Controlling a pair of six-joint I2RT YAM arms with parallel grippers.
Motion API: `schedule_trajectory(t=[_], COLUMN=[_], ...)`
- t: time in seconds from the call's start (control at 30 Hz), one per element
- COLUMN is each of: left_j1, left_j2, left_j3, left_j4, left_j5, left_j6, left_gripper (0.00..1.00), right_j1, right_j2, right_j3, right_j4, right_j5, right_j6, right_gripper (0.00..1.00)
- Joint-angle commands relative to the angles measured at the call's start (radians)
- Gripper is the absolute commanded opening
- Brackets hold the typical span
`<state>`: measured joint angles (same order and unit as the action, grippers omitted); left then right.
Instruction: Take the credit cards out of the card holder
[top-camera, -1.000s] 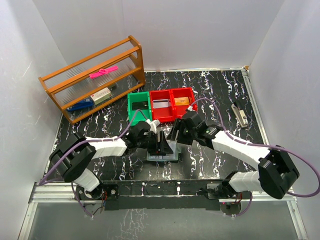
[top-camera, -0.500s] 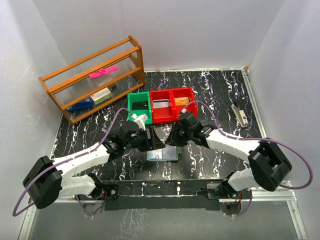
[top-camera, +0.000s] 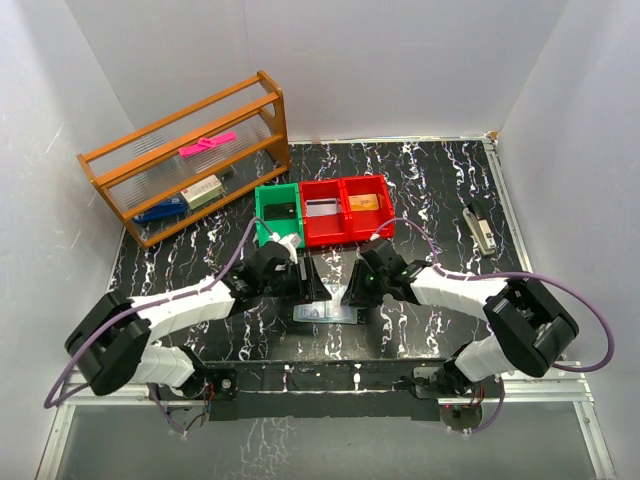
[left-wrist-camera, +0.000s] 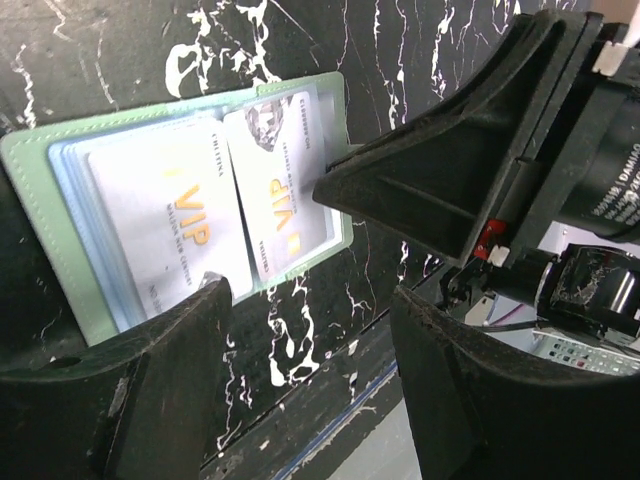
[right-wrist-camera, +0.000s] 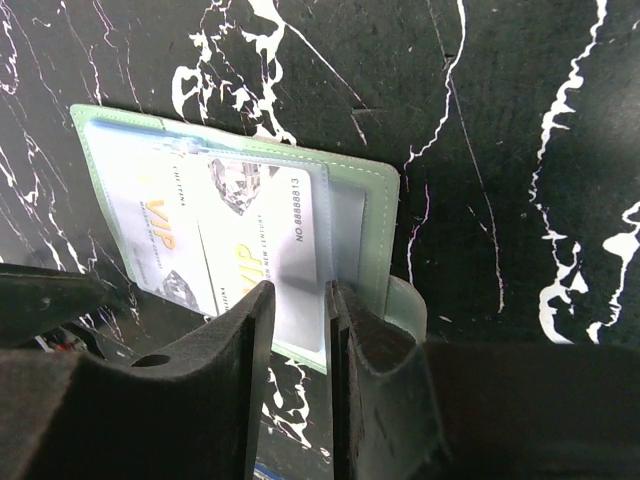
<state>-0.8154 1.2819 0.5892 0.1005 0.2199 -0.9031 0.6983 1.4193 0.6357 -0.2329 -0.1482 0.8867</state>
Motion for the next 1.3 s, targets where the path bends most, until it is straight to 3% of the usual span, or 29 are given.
schedule_trajectory(t=[0.0,0.53,0.9,1.27], left_j1=[0.002,0.019,0.019,0.018], left_j2=[0.078,0.305,0.255,0.249], left_j3=[0.08,0.062,-0.025,-0.03], left_j4=[0.028,0.152,0.198,0.303], left_j5=[0.06,0.143,0.117,0.153], left_j6=[0.035,-0.074,-0.134,-0.155], left_gripper=[0.63,0.54,0.5,0.31], right_j1=[-0.002,-0.011,-0.017,-0.018], right_j2=[0.042,0.04,0.033,0.03], right_j3=[-0.045,-0.085,-0.108,-0.111], right_j4=[0.011,0.072,0.101,0.098], right_j5=[0.066,0.011,-0.01,-0.005], right_j6=[0.01,0.035,0.055,0.055], right_gripper=[0.25,0.23,0.22,0.22])
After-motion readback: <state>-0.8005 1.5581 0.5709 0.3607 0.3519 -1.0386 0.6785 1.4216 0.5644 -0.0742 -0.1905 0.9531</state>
